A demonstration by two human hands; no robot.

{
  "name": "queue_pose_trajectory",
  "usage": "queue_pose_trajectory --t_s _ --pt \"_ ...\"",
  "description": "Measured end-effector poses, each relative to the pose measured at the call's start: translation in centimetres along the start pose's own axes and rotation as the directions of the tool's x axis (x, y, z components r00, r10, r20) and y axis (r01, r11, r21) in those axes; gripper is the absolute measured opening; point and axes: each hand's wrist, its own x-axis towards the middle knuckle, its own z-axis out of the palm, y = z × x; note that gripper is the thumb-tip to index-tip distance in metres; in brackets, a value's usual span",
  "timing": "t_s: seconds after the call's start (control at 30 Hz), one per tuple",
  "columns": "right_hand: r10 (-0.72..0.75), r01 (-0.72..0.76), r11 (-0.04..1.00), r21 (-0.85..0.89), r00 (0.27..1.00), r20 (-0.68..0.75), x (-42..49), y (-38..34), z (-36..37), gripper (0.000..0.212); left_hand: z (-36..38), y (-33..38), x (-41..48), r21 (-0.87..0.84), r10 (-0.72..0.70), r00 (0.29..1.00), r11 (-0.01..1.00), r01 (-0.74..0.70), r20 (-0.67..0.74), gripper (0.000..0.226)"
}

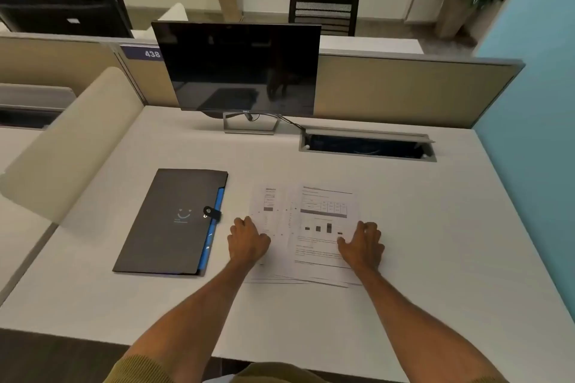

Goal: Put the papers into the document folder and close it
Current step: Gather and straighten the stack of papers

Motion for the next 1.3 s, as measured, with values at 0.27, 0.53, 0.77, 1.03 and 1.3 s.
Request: queue_pose_trajectory --t_s 0.27,0.53,0.77,1.03,1.3 --pt "0.024 -0.026 0.998 0.061 0.999 0.03 0.4 -1.1 -0.1 0.063 -0.5 0.3 1.5 -0.253 -0.171 0.984 0.951 0.179 0.054 0.063" --pt "-0.118 0.113 0.989 0.095 0.992 0.041 0.5 -1.9 0.9 0.06 0.6 -0.2 3.1 -0.463 -0.148 0.981 0.866 0.191 0.127 0.057" --pt "-0.267 0.245 0.949 0.197 0.959 0.098 -0.3 -3.0 2.1 0.067 1.0 1.7 2.8 -0.534 -0.033 0.986 0.838 0.115 0.162 0.05" --pt "-0.27 0.214 0.89 0.403 0.959 0.087 -0.1 -2.6 2.9 0.06 0.8 1.2 3.1 -0.604 -0.019 0.983 0.787 0.126 0.181 0.028" --pt "0.013 -0.142 0.663 0.735 0.984 0.178 1.7 -3.8 1.2 0.063 -1.9 1.5 1.6 -0.747 0.119 0.979 0.663 0.047 0.167 0.028"
